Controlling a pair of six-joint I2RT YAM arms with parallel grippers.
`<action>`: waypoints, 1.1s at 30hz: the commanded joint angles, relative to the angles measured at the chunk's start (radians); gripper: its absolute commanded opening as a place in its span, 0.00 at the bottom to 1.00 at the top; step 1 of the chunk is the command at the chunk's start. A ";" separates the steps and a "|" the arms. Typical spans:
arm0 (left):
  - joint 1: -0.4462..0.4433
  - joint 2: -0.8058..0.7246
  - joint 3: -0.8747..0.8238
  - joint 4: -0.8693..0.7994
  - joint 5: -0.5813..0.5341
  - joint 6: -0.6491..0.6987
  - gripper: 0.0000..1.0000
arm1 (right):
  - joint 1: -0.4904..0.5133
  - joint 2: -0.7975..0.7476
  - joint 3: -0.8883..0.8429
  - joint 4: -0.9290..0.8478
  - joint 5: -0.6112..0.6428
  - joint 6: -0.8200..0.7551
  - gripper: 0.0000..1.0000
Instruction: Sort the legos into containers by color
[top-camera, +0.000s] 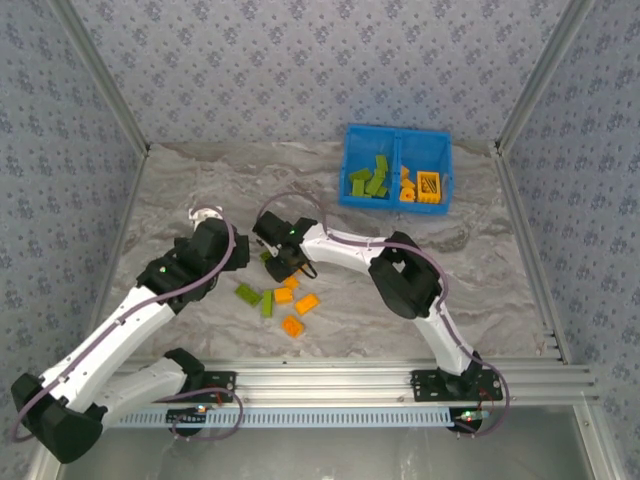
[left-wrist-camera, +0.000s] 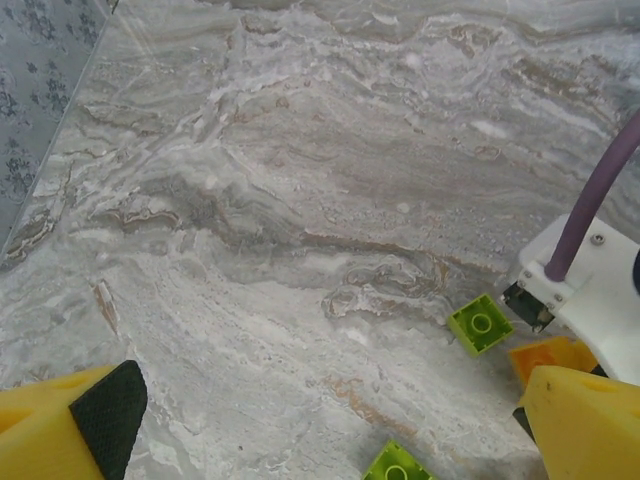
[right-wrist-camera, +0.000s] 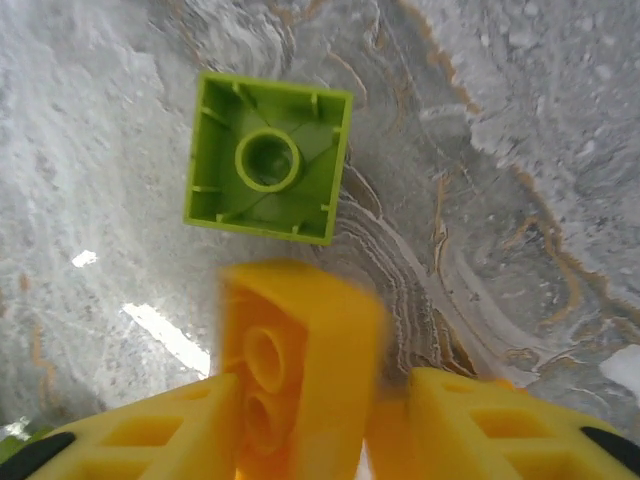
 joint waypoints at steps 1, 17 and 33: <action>0.005 0.021 0.031 0.008 -0.017 -0.006 0.99 | 0.000 0.034 0.015 -0.062 0.013 0.010 0.50; 0.004 0.000 0.004 0.055 0.023 -0.016 0.99 | -0.008 -0.079 0.000 -0.038 0.034 0.040 0.22; -0.028 0.000 -0.056 0.412 0.674 0.205 0.99 | -0.491 -0.602 -0.406 0.209 0.161 0.103 0.21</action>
